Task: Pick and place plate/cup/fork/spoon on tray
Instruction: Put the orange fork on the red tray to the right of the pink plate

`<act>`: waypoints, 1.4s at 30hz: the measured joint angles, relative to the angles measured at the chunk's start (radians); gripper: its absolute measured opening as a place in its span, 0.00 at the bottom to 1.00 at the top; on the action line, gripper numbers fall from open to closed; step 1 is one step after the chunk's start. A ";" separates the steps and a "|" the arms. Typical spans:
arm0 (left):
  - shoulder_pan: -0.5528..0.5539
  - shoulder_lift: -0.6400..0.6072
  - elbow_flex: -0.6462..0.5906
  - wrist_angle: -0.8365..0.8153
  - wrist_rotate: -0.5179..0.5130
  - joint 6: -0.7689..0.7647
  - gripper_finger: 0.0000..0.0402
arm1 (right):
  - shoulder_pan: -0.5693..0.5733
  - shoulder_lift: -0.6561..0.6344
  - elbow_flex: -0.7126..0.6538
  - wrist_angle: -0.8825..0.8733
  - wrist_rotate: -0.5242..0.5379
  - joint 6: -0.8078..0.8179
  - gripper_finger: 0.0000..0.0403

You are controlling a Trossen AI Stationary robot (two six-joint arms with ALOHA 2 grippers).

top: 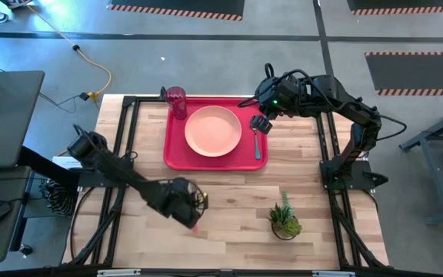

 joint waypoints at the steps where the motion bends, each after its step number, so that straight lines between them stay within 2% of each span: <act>1: 0.015 -0.010 0.000 0.009 -0.014 0.032 0.01 | 0.000 0.000 0.000 0.000 0.000 0.002 0.17; 12: 0.262 -0.095 0.002 0.150 -0.042 0.526 0.01 | 0.000 0.000 0.000 0.000 -0.001 0.059 0.17; 17: 0.394 -0.115 0.002 0.296 0.031 0.783 0.01 | 0.000 0.000 0.000 0.000 -0.002 0.075 0.17; 21: 0.489 -0.115 0.002 0.409 0.116 0.927 0.01 | 0.000 0.000 0.000 0.000 0.029 0.089 0.17; 27: 0.598 -0.107 0.003 0.515 0.205 1.055 0.01 | -0.008 0.000 0.000 0.011 0.093 0.091 0.17; 34: 0.692 -0.107 0.003 0.559 0.282 1.163 0.01 | -0.032 0.000 0.000 0.024 0.094 0.116 0.17; 42: 0.762 -0.107 0.012 0.592 0.370 1.242 0.01 | -0.040 0.000 0.000 0.023 0.098 0.216 0.17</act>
